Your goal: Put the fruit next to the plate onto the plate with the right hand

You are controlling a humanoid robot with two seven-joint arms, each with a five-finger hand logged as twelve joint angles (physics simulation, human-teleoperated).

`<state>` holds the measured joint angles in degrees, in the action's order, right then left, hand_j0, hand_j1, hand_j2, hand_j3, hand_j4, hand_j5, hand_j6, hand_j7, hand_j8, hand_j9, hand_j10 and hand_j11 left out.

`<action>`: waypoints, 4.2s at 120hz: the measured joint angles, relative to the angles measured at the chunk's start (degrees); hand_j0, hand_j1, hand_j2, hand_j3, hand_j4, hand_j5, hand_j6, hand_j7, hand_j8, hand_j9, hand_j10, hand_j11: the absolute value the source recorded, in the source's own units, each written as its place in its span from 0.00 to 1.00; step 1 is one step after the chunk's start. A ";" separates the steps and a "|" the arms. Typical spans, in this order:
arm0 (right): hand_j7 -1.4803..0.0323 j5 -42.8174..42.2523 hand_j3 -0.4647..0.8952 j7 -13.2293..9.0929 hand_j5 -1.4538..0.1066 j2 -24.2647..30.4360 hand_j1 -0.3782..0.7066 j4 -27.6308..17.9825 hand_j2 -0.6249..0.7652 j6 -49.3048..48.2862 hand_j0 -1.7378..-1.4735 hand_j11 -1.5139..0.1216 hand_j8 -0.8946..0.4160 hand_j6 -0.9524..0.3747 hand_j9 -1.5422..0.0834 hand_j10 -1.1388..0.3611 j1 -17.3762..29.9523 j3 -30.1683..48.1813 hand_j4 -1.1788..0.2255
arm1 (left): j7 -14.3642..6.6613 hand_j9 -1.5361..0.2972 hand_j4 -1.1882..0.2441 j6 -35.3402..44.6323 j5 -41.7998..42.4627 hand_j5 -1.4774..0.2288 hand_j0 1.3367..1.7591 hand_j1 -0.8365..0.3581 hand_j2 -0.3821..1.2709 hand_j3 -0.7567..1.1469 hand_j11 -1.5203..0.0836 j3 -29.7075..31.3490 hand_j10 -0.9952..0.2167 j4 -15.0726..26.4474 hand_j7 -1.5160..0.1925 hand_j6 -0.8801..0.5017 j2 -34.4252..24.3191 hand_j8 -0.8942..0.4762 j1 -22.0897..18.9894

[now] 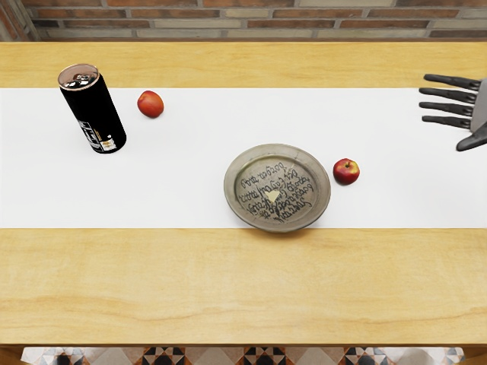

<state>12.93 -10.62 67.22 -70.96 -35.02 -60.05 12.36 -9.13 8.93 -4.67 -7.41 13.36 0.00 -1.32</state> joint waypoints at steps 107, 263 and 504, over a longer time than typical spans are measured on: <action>0.94 -61.27 0.34 -24.08 0.90 -28.41 0.07 -14.86 0.44 41.31 0.30 0.89 0.65 0.68 0.92 0.73 -7.04 0.30 0.81 | -0.01 0.83 0.82 0.01 0.01 0.86 0.76 0.99 0.23 0.40 0.94 0.02 0.82 0.00 0.88 0.63 0.00 0.65 0.00; 0.52 -72.68 0.34 -24.31 0.50 -35.47 0.62 -8.16 0.46 49.29 0.33 0.48 0.43 0.41 0.50 0.42 6.19 0.21 0.44 | 0.00 0.83 0.82 0.01 0.00 0.86 0.76 0.99 0.23 0.40 0.94 -0.01 0.82 0.00 0.88 0.63 0.00 0.65 0.00; 0.95 -31.82 0.34 -14.96 0.90 -39.01 0.06 -7.66 0.45 0.05 0.30 0.90 0.66 0.69 0.92 0.74 53.99 87.06 0.82 | -0.01 0.83 0.82 -0.05 0.09 0.86 0.76 0.99 0.23 0.40 0.94 0.02 0.82 0.00 0.88 0.63 0.00 0.65 -0.09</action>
<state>-18.89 -25.58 28.20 -78.62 -34.98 -6.06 99.42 -9.15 8.88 -4.58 -7.39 13.36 0.00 -1.41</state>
